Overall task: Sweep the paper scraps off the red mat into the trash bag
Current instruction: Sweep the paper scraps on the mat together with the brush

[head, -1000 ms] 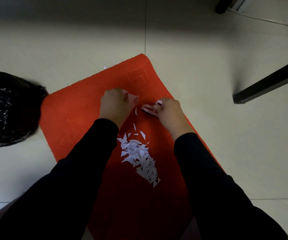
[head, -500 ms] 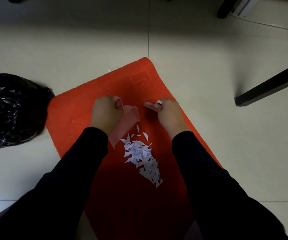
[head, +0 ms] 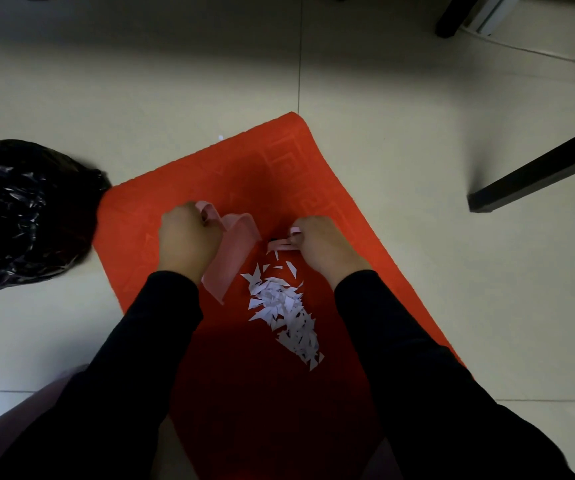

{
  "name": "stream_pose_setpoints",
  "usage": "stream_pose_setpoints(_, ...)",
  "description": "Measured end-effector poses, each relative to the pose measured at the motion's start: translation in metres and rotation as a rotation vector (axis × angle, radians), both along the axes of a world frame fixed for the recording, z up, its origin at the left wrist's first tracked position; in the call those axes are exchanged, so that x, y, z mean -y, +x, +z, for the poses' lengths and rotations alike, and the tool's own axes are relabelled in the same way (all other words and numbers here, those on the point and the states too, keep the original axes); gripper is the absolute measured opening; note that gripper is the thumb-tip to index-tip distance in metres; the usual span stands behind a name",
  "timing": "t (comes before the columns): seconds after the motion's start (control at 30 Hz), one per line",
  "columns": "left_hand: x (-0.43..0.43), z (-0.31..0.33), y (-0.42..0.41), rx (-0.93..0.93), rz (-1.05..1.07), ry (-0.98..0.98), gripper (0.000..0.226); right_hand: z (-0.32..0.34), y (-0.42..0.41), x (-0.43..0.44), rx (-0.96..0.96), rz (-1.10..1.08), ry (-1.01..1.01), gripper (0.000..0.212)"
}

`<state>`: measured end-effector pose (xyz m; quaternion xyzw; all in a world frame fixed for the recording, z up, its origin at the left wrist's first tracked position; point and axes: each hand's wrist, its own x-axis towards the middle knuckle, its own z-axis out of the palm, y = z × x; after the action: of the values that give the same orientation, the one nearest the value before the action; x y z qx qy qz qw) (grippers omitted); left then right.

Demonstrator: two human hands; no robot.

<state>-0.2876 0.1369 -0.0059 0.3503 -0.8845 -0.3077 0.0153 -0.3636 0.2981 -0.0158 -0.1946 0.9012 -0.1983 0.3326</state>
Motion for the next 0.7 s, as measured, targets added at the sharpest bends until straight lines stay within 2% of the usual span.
stream_pose_setpoints(0.07, 0.001, -0.001, 0.004, -0.013, 0.01, -0.009, 0.031, 0.007, -0.003, -0.002, 0.015, -0.083, -0.043, 0.026)
stream_pose_setpoints(0.17, 0.005, -0.002, 0.012, -0.038, 0.026, -0.044, 0.019, 0.017, -0.012, -0.001, -0.074, -0.093, -0.023, 0.024)
stream_pose_setpoints(0.3, 0.008, -0.002, 0.023, -0.062, 0.08, -0.035, 0.02, 0.017, -0.013, 0.009, -0.085, -0.07, -0.014, 0.025)
stream_pose_setpoints(0.43, 0.009, -0.003, 0.032, -0.054, 0.11, 0.003, 0.023, 0.013, 0.004, 0.013, 0.09, 0.033, -0.011, 0.028)
stream_pose_setpoints(0.7, 0.001, -0.007, 0.048, -0.006, 0.157, 0.087, 0.015, 0.022, 0.011, -0.001, 0.002, -0.025, 0.033, 0.026)
